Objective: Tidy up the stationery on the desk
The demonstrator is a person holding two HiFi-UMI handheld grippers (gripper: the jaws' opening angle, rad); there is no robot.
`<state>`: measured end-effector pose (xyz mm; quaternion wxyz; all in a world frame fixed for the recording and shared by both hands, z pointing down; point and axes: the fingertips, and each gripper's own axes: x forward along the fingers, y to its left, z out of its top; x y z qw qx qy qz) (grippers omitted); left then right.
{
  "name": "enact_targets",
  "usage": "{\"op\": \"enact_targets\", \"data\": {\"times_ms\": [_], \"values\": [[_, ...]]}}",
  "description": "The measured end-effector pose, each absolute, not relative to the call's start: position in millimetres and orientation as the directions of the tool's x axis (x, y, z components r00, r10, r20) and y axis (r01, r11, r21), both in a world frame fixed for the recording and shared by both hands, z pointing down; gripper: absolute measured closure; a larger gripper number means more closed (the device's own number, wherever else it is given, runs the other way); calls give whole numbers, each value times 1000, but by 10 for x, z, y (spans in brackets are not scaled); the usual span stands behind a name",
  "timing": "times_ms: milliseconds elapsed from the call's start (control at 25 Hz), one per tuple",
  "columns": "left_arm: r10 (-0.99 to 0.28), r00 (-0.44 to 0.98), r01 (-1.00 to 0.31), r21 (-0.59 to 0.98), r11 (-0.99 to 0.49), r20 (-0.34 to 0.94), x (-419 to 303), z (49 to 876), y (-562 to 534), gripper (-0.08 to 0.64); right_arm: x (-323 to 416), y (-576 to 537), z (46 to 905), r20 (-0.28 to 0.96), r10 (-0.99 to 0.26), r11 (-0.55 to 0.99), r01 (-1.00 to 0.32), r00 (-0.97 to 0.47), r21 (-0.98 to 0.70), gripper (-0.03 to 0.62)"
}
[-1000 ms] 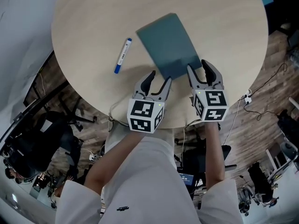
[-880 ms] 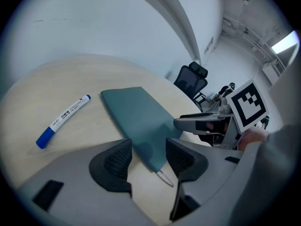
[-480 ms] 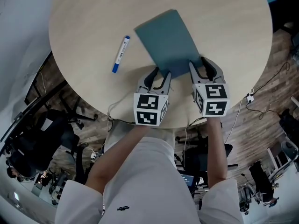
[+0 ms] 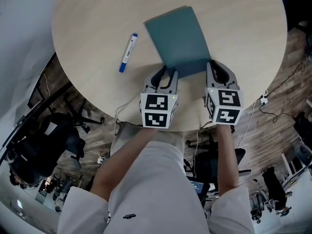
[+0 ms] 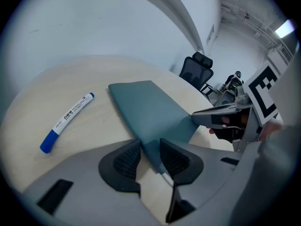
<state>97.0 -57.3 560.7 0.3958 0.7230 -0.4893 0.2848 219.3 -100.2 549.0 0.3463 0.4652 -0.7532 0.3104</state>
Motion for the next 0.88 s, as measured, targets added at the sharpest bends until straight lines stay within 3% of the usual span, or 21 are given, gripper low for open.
{"op": "enact_targets", "data": {"times_ms": [880], "values": [[-423,403,-895,254,-367,812,715,5589,-226,456,1986,-158,5376,818,-509,225,-959,-269,-175,545]]}}
